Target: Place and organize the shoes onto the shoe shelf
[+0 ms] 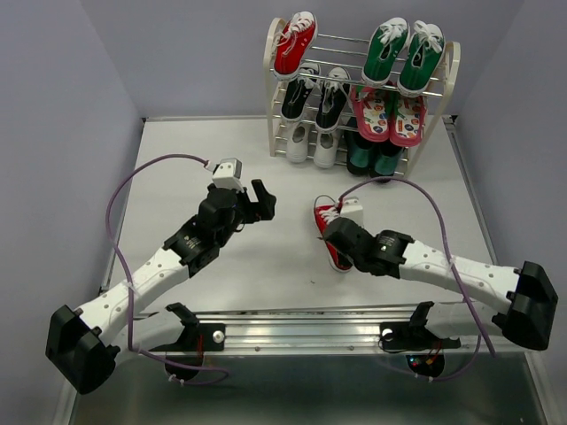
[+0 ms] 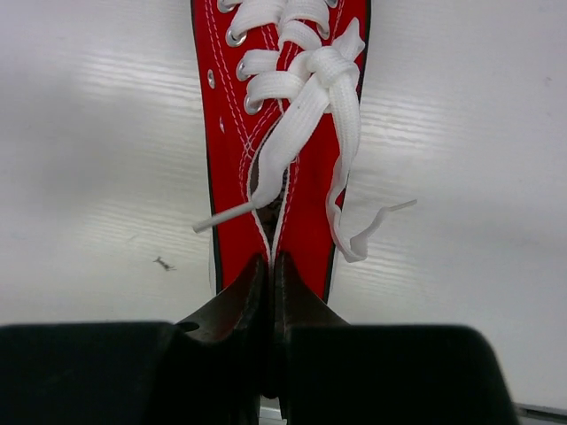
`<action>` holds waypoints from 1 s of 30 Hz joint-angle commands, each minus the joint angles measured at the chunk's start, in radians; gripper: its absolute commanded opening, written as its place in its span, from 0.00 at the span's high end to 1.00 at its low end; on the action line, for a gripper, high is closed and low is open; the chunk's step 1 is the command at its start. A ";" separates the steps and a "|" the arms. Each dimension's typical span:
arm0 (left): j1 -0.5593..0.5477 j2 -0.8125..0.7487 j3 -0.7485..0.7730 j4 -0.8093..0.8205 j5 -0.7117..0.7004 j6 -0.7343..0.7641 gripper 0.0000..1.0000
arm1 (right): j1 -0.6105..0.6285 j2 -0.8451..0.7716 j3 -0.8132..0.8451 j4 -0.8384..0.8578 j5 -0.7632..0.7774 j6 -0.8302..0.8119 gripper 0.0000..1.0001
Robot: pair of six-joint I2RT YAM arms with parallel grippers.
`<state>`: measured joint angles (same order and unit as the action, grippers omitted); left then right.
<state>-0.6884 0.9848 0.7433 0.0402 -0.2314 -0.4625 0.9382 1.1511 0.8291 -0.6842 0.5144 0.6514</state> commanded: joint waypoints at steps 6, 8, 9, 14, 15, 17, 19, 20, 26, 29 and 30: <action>-0.007 -0.066 -0.019 -0.034 -0.101 -0.059 0.01 | 0.116 0.153 0.272 0.095 0.272 -0.065 0.99; -0.007 -0.077 -0.018 -0.039 -0.120 -0.070 0.01 | 0.116 0.162 0.298 0.112 0.289 -0.036 0.99; -0.007 -0.086 -0.018 -0.039 -0.123 -0.074 0.01 | 0.116 0.173 0.300 0.136 0.283 -0.038 0.99; -0.007 -0.094 -0.016 -0.039 -0.129 -0.082 0.01 | 0.116 0.244 0.278 0.317 0.269 -0.065 0.99; -0.007 -0.092 -0.016 -0.066 -0.129 -0.091 0.01 | 0.116 0.265 0.307 0.318 0.301 -0.065 0.99; -0.007 -0.092 -0.016 -0.077 -0.132 -0.097 0.01 | 0.116 0.295 0.330 0.318 0.318 -0.065 0.99; -0.007 -0.094 -0.024 -0.082 -0.132 -0.108 0.01 | 0.116 0.299 0.375 0.318 0.325 -0.079 0.99; -0.007 -0.095 -0.025 -0.082 -0.131 -0.110 0.01 | 0.116 0.299 0.392 0.318 0.322 -0.091 0.99; -0.007 -0.117 -0.033 -0.109 -0.204 -0.166 0.01 | 0.116 0.234 0.537 0.266 0.306 -0.134 0.99; -0.007 -0.135 -0.036 -0.117 -0.227 -0.180 0.01 | 0.116 0.220 0.611 0.250 0.329 -0.148 0.99; -0.007 -0.144 -0.035 -0.114 -0.230 -0.179 0.01 | 0.116 0.219 0.629 0.252 0.347 -0.154 0.99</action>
<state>-0.6884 0.8833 0.7158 -0.0811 -0.3962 -0.6106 1.0523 1.4452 1.3308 -0.5167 0.7330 0.5278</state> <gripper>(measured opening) 0.986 0.075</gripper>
